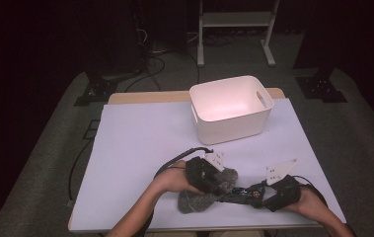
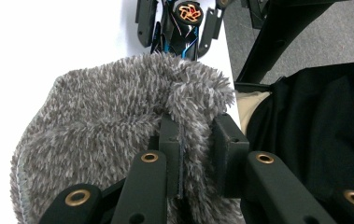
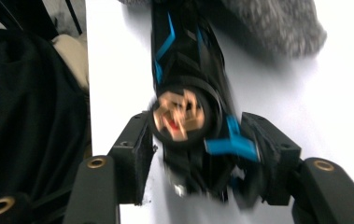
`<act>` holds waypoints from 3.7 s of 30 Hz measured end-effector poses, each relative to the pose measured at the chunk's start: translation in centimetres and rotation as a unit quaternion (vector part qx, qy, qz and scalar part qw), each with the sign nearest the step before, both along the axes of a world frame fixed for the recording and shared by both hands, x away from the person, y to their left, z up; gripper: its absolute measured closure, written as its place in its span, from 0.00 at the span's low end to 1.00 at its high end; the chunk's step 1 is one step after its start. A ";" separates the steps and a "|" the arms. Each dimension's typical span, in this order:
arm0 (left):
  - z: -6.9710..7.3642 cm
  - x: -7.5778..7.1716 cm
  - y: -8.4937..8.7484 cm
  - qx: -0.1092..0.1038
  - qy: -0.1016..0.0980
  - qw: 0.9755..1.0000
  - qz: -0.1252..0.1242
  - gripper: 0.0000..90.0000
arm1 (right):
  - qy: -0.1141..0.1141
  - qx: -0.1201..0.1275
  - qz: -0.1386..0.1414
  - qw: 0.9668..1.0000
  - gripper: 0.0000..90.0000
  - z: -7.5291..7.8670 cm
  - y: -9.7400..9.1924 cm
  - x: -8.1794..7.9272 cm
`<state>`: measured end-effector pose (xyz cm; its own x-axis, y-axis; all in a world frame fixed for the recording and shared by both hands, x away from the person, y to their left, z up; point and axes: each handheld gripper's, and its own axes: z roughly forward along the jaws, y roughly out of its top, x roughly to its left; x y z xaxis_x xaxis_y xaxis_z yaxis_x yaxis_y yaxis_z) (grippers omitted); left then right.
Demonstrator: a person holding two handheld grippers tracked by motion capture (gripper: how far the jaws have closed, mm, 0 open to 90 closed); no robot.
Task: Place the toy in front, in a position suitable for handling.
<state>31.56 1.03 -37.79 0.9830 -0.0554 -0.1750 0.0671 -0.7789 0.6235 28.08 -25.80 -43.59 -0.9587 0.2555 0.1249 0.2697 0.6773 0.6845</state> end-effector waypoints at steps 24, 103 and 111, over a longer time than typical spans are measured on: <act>2.0 1.3 7.8 -0.068 0.012 0.995 0.066 0.89 | -0.018 -0.032 0.053 0.998 0.62 0.3 5.4 1.9; -3.4 -0.8 19.6 -0.013 -0.031 0.971 0.237 0.38 | -0.006 0.000 0.028 1.000 0.37 0.1 7.5 1.7; -3.8 -1.0 19.0 -0.011 -0.029 0.971 0.237 0.34 | -0.016 0.002 0.023 1.000 0.33 -0.4 7.7 0.8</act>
<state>30.52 20.05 -41.60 0.9070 0.4032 -0.1219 0.3792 -0.6556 0.6530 28.91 -18.13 -43.97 -0.9729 0.2107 0.0949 0.2164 0.6864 0.6943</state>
